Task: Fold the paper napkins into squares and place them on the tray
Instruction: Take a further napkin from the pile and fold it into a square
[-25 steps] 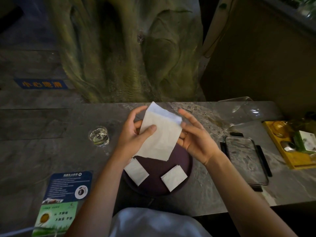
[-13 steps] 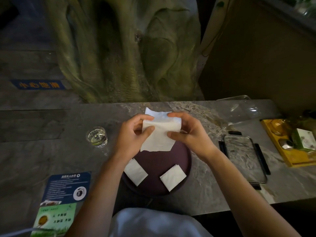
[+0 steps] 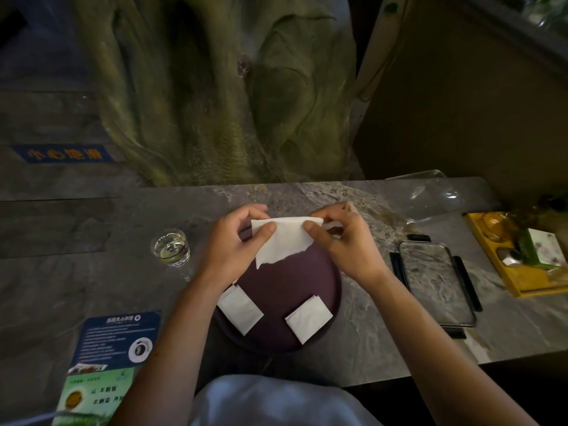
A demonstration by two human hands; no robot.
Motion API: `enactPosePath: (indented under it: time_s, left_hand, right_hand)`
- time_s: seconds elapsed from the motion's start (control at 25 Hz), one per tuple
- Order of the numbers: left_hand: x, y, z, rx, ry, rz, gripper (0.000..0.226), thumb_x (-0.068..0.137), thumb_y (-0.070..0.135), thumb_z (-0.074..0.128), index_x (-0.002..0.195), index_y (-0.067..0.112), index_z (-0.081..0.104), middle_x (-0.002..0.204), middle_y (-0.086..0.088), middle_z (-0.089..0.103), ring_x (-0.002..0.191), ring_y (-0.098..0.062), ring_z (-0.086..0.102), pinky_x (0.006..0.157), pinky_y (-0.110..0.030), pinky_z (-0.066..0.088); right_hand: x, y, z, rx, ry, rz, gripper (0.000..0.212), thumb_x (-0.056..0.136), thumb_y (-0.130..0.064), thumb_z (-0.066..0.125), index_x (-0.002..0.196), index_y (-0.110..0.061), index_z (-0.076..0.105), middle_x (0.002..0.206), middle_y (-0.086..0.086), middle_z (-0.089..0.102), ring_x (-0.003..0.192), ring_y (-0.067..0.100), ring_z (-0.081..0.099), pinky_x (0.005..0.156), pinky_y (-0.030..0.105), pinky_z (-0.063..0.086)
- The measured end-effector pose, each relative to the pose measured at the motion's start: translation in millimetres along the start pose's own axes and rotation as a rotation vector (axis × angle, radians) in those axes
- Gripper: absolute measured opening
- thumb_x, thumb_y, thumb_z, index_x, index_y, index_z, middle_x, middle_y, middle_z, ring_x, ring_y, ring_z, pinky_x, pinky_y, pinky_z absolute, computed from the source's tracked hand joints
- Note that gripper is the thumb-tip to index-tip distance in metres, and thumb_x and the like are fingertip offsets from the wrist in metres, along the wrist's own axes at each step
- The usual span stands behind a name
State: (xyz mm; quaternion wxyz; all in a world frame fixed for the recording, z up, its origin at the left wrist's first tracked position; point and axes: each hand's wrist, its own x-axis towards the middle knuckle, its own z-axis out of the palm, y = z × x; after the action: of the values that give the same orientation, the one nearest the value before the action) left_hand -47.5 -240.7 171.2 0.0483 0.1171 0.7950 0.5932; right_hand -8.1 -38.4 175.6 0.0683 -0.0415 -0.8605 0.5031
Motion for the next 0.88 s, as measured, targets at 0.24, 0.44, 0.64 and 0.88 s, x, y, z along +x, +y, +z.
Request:
enactPosePath:
  time_s: [0.24, 0.44, 0.64, 0.88]
  left_hand:
    - [-1.7, 3.7, 1.2, -0.143, -0.053, -0.135, 0.010, 0.088, 0.021, 0.066, 0.096, 0.017, 0.060, 0.084, -0.006, 0.075, 0.066, -0.007, 0.066, 0.056, -0.022, 0.049]
    - [-4.7, 6.5, -0.4, -0.365, -0.164, -0.290, 0.033, 0.083, 0.010, 0.071, 0.113, 0.013, 0.058, 0.097, -0.005, 0.076, 0.085, -0.015, 0.073, 0.064, -0.022, 0.055]
    - [-4.2, 0.4, -1.0, -0.314, -0.098, -0.330, 0.023, 0.085, 0.009, 0.070, 0.104, 0.018, 0.063, 0.093, 0.001, 0.077, 0.086, -0.015, 0.073, 0.073, -0.033, 0.058]
    - [-5.0, -0.8, -3.0, -0.339, -0.061, -0.286, 0.063, 0.083, 0.007, 0.071, 0.134, 0.030, 0.043, 0.098, -0.003, 0.076, 0.089, -0.017, 0.073, 0.071, -0.031, 0.059]
  right_hand:
    - [-2.6, -2.5, 5.2, 0.472, -0.083, 0.178, 0.020, 0.094, -0.022, 0.060, 0.090, -0.002, 0.059, 0.081, 0.020, 0.052, 0.075, 0.032, 0.049, 0.066, 0.046, 0.041]
    - [-1.9, -7.4, 6.7, 0.698, -0.059, 0.386, 0.023, 0.097, -0.015, 0.055, 0.111, 0.004, 0.057, 0.098, 0.022, 0.061, 0.090, 0.034, 0.059, 0.076, 0.042, 0.054]
    - [-2.9, -8.5, 0.2, 0.773, -0.200, 0.442, 0.032, 0.089, -0.004, 0.064, 0.120, -0.004, 0.057, 0.109, 0.018, 0.071, 0.098, 0.029, 0.071, 0.085, 0.040, 0.059]
    - [-8.2, -3.6, 3.0, 0.561, -0.129, 0.283, 0.057, 0.087, 0.005, 0.064, 0.132, -0.025, 0.049, 0.103, 0.048, 0.055, 0.098, 0.057, 0.060, 0.088, 0.064, 0.051]
